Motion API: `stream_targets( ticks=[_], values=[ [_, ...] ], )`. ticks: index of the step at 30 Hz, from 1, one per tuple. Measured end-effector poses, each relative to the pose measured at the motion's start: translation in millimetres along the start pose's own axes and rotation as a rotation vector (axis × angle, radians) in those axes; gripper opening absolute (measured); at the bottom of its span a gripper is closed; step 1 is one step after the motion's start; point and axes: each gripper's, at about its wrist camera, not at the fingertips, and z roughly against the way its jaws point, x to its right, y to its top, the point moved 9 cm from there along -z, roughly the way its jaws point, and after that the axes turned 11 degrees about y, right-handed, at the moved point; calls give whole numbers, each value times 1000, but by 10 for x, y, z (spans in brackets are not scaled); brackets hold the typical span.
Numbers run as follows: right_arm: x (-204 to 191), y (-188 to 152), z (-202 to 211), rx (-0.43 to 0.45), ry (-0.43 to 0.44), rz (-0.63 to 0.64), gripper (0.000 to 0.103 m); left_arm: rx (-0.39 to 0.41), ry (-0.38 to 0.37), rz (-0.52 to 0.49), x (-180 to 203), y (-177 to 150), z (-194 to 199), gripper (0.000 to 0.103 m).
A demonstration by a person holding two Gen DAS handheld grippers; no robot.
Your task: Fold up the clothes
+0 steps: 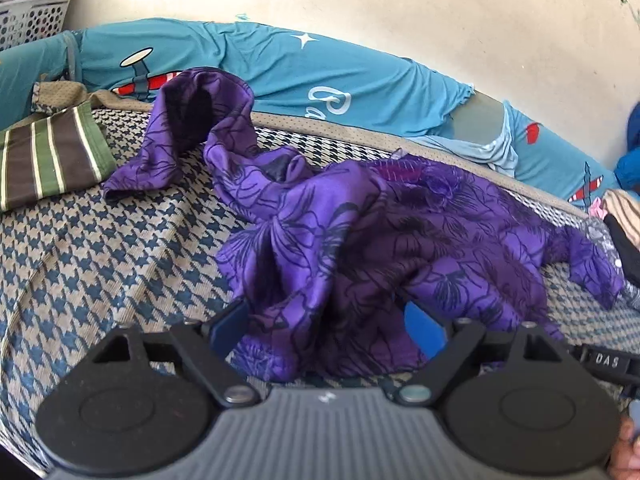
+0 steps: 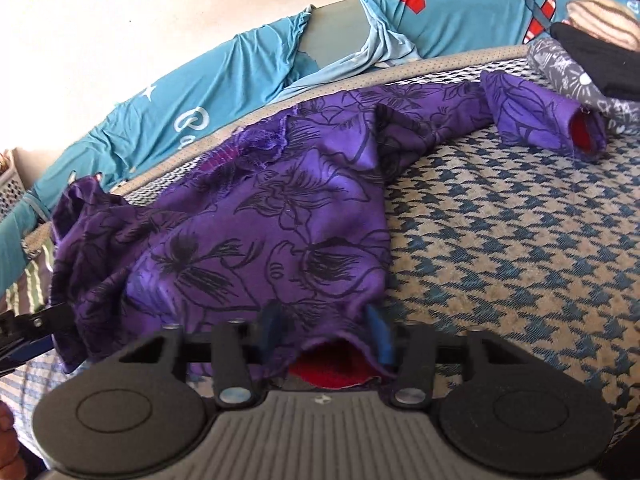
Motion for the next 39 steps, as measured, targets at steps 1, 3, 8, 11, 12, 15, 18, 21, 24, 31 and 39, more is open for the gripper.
stream_targets(
  ticks=[1,3,8,11,12,15,18,21,24,31,39],
  values=[
    [23,7,-1,1,-4,-13,24,3,6,-15,18,-4,-3,85],
    [64,18,4,4,-3,-48,23,2,0,-22,51,-9,17,86],
    [55,18,-1,1,-5,-38,24,53,-54,-71,209,-21,222,87],
    [47,17,-11,1,-10,-32,25,45,-81,-131,333,-79,236,87],
    [50,20,-13,1,-12,-36,25,37,-73,-137,343,-100,205,87],
    [54,27,-20,3,-11,-55,27,18,-48,-138,342,-126,109,87],
    [43,32,-22,3,-4,-63,30,15,-17,-122,311,-99,18,89],
    [25,35,-29,3,13,-70,38,2,3,-120,317,-98,-84,90],
    [3,38,-41,2,26,-66,44,-7,6,-124,377,-89,-185,89],
    [-62,40,-75,8,36,-21,56,-16,41,-163,466,-95,-361,44],
    [-49,43,-79,22,-51,82,18,-1,28,-178,460,-98,-280,9]
  ],
)
